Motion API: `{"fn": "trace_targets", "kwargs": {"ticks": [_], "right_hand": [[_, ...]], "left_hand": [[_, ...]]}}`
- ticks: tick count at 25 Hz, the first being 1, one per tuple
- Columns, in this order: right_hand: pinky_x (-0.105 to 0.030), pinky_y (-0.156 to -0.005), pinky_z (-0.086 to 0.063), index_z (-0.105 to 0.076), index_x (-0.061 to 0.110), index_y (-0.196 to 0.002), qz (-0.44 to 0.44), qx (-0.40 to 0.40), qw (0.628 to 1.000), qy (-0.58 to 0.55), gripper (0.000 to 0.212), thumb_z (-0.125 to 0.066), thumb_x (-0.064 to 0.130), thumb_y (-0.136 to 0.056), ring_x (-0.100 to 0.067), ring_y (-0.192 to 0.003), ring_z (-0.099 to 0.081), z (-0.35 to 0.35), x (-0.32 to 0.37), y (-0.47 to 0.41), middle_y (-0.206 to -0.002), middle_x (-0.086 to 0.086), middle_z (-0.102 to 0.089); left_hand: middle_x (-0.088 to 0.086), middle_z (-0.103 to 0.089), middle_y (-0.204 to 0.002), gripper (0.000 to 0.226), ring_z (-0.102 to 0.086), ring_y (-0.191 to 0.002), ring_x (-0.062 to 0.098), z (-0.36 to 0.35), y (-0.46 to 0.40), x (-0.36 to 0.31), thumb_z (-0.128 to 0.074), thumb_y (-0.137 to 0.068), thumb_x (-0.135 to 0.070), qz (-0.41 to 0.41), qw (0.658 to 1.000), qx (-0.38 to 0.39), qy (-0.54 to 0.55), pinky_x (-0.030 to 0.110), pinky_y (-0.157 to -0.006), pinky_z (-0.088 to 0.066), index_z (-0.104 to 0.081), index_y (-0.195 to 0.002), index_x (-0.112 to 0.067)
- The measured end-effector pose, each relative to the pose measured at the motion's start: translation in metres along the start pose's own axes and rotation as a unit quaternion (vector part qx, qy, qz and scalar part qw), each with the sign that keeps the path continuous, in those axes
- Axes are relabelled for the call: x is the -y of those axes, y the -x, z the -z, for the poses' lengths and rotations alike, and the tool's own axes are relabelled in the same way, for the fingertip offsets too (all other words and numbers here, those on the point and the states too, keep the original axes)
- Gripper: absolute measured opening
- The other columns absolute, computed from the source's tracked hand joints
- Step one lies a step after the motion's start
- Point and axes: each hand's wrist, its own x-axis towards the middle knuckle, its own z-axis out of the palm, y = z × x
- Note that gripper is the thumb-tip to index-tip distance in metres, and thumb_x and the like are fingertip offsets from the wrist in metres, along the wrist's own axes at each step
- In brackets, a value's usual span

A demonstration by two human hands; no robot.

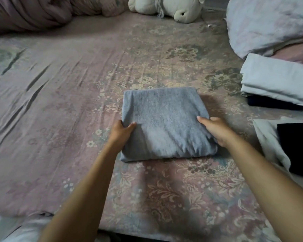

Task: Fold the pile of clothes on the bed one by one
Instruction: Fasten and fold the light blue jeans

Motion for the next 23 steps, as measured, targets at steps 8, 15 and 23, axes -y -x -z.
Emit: {"fn": "trace_targets", "kwargs": {"ticks": [8, 15, 23], "right_hand": [[-0.043, -0.093, -0.046, -0.056, -0.001, -0.116, 0.065, -0.099, 0.970, 0.210, 0.047, -0.058, 0.039, -0.090, -0.037, -0.109, -0.058, -0.012, -0.012, 0.003, -0.115, -0.020, -0.061], [-0.062, -0.110, 0.007, 0.006, 0.042, -0.148, 0.247, 0.006, 0.768, 0.591, 0.061, -0.016, 0.061, -0.095, -0.022, -0.145, 0.018, -0.057, -0.021, 0.029, -0.158, 0.008, 0.017], [-0.059, -0.111, 0.013, 0.018, 0.045, -0.144, 0.192, 0.029, 0.751, 0.631, 0.062, -0.008, 0.065, -0.092, -0.021, -0.141, 0.028, -0.049, -0.030, 0.020, -0.153, 0.003, 0.032]], "left_hand": [[0.014, -0.054, -0.109, 0.037, -0.052, -0.103, 0.032, -0.003, 0.005, 0.010, -0.064, -0.089, -0.022, -0.070, 0.995, -0.051, -0.051, 0.033, -0.074, -0.042, -0.047, -0.117, -0.004], [-0.002, -0.003, -0.160, 0.070, 0.004, -0.146, 0.027, -0.051, 0.023, 0.017, 0.003, -0.087, -0.063, -0.346, 0.813, 0.007, -0.469, 0.058, -0.114, 0.006, -0.007, -0.150, -0.036], [-0.005, 0.004, -0.159, 0.075, 0.008, -0.146, 0.024, -0.048, 0.016, 0.030, 0.009, -0.081, -0.066, -0.327, 0.807, 0.054, -0.489, 0.056, -0.114, 0.011, 0.000, -0.149, -0.037]]}}
